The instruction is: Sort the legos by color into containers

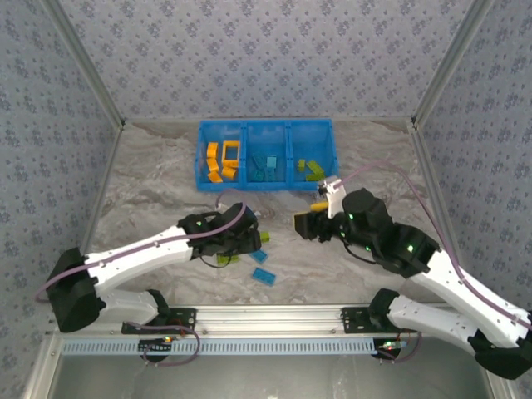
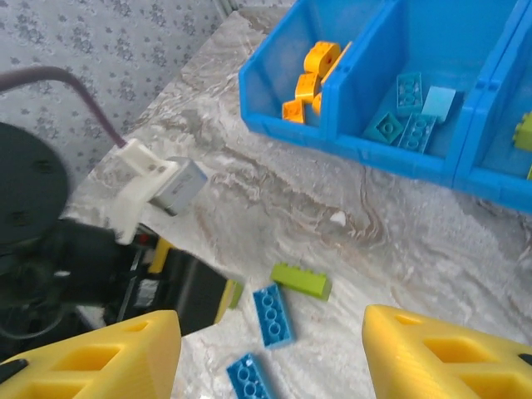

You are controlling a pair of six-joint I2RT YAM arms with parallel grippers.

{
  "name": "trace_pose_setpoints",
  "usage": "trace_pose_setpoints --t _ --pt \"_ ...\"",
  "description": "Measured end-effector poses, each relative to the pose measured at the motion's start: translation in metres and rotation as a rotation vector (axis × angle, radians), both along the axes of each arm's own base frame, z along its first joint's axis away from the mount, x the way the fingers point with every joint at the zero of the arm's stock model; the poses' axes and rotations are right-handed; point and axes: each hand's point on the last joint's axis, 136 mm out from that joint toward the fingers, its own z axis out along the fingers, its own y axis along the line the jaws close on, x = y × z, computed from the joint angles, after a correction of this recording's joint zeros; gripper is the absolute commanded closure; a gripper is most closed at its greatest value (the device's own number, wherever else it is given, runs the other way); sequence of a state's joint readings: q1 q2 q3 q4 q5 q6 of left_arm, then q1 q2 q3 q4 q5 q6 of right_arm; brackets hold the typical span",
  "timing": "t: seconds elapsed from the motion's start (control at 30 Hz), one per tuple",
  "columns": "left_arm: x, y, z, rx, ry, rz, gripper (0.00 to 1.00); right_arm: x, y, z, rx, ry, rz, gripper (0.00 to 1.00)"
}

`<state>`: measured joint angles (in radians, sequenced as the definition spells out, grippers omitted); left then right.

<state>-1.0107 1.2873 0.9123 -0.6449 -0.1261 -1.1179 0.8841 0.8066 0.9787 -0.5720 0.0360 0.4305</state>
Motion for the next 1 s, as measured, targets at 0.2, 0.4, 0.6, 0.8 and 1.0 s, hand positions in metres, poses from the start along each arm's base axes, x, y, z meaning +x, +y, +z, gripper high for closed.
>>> trace_pose_setpoints --t 0.2,0.4,0.6,0.8,1.0 --pt "-0.006 -0.002 -0.038 -0.003 0.151 0.228 0.27 -0.020 -0.004 -0.025 -0.024 0.069 0.023 0.37" --pt "-0.005 -0.019 -0.063 -0.033 0.238 0.324 0.30 -0.024 -0.001 -0.033 -0.041 0.090 0.034 0.37" --pt "-0.007 -0.026 -0.080 -0.031 0.288 0.349 0.32 -0.024 -0.002 -0.034 -0.051 0.087 0.027 0.37" --pt "0.002 -0.040 -0.073 -0.055 0.276 0.342 0.32 -0.025 -0.002 -0.034 -0.051 0.087 0.026 0.37" --pt "0.005 -0.043 -0.077 -0.054 0.272 0.342 0.43 -0.025 -0.003 -0.039 -0.056 0.097 0.022 0.37"
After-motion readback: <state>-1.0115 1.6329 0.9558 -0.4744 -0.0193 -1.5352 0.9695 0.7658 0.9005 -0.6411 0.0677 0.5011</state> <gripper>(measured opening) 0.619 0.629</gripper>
